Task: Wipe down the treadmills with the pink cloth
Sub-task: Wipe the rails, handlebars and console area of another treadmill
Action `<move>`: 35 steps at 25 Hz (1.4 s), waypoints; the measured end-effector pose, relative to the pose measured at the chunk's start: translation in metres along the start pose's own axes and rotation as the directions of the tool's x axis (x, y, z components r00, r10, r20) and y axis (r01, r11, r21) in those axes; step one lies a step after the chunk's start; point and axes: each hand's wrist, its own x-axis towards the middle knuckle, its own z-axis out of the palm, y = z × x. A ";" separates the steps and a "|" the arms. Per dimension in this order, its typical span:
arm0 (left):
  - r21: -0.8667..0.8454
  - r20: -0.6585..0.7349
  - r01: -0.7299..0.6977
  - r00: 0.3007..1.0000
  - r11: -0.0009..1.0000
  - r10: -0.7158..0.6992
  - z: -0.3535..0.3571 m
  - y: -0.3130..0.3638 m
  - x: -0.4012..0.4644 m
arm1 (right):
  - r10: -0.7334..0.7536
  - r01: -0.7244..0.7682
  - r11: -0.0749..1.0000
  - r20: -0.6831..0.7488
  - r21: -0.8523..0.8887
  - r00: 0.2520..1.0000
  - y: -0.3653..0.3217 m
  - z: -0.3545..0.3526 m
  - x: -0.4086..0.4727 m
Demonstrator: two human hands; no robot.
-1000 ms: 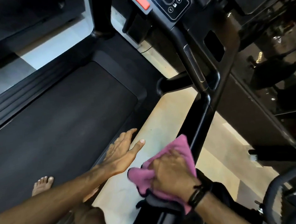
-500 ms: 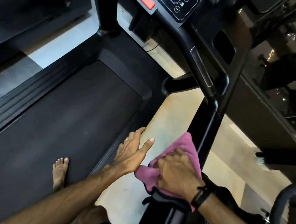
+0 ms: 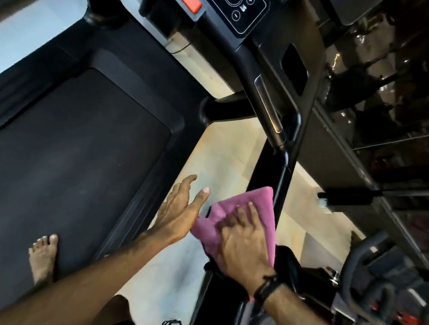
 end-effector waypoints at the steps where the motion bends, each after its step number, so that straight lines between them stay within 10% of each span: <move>1: -0.032 0.003 -0.002 1.000 0.999 0.002 0.004 0.004 0.002 | 0.003 -0.002 1.000 -0.057 0.010 0.998 0.001 0.002 -0.007; 10: -0.180 -0.040 0.003 0.999 0.984 -0.011 0.003 -0.009 0.026 | 0.334 -0.271 0.847 0.062 -0.458 0.940 0.054 -0.028 0.140; 16: -0.177 -0.069 0.014 0.997 0.984 -0.027 0.008 0.001 0.044 | 0.076 -0.031 0.956 0.144 -0.293 0.987 0.036 -0.018 0.085; 23: -0.152 -0.070 0.008 0.997 0.988 -0.019 0.015 0.005 0.058 | 0.178 -0.078 0.939 0.280 -0.336 0.943 0.101 -0.040 0.217; 35: -0.035 -0.003 0.039 0.999 0.999 -0.039 0.006 -0.013 0.002 | -0.140 0.251 0.940 0.407 -0.232 0.903 0.010 0.002 0.087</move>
